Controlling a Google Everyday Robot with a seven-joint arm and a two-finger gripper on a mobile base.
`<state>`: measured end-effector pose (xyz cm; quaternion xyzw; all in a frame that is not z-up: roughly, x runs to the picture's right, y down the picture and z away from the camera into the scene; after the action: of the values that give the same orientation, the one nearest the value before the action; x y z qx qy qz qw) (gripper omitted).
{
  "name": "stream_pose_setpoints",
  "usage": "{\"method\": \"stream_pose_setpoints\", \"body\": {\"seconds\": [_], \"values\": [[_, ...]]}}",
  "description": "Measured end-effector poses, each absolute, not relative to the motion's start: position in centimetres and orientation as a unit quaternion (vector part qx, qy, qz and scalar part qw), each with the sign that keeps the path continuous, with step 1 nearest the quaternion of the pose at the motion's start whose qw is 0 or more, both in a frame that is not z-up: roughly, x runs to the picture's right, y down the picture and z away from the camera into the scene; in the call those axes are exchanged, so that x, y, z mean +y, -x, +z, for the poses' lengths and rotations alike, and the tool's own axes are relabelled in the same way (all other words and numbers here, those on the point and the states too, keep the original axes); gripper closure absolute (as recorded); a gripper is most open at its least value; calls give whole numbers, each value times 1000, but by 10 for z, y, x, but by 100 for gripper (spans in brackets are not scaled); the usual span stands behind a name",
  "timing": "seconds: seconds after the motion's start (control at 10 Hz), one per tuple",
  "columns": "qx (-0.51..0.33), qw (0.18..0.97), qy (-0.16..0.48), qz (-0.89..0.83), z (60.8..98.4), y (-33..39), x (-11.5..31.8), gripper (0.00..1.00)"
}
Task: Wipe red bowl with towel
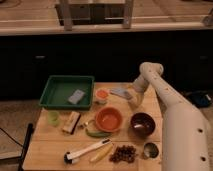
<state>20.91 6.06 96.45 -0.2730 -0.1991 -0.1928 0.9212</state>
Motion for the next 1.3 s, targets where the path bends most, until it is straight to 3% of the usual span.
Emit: {"method": "stream_pose_setpoints", "body": {"seconds": [1.3], "values": [[-208,918,264,-211,955,-218,60,20]]}}
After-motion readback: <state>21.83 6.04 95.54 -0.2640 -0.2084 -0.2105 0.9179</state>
